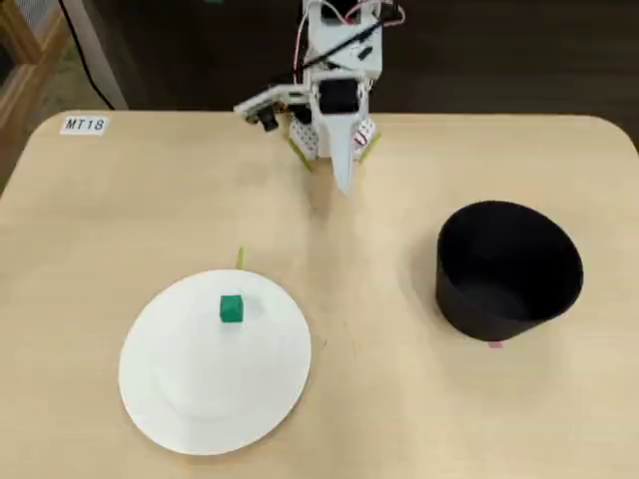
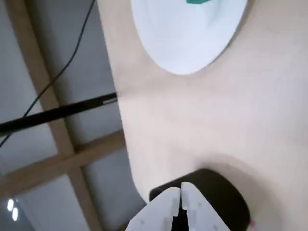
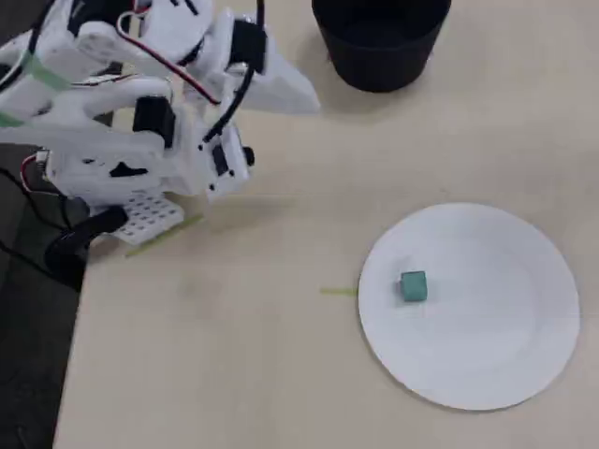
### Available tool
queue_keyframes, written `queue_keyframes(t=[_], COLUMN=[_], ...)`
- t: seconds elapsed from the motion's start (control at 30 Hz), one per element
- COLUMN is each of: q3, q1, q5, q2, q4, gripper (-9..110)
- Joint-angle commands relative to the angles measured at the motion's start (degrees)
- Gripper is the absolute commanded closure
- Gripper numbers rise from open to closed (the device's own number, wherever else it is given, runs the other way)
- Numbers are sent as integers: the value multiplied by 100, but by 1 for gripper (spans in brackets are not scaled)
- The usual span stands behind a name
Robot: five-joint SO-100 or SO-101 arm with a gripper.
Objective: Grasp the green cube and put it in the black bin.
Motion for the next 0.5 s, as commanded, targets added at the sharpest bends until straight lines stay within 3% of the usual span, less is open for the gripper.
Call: queue_keyframes(t=[0.0,0.3,0.37,0.4,0.47], q3=[-1978,-2074,-2118,-2109,-2118], q1=[176,800,1072,1239,1415], q5=[-220,-545,-501,-281,-18], q2=[-1898,-3797,-3990,-3999,-3964], q4=[308,9,-44,-123,-325], gripper=[101,83,90,99,102])
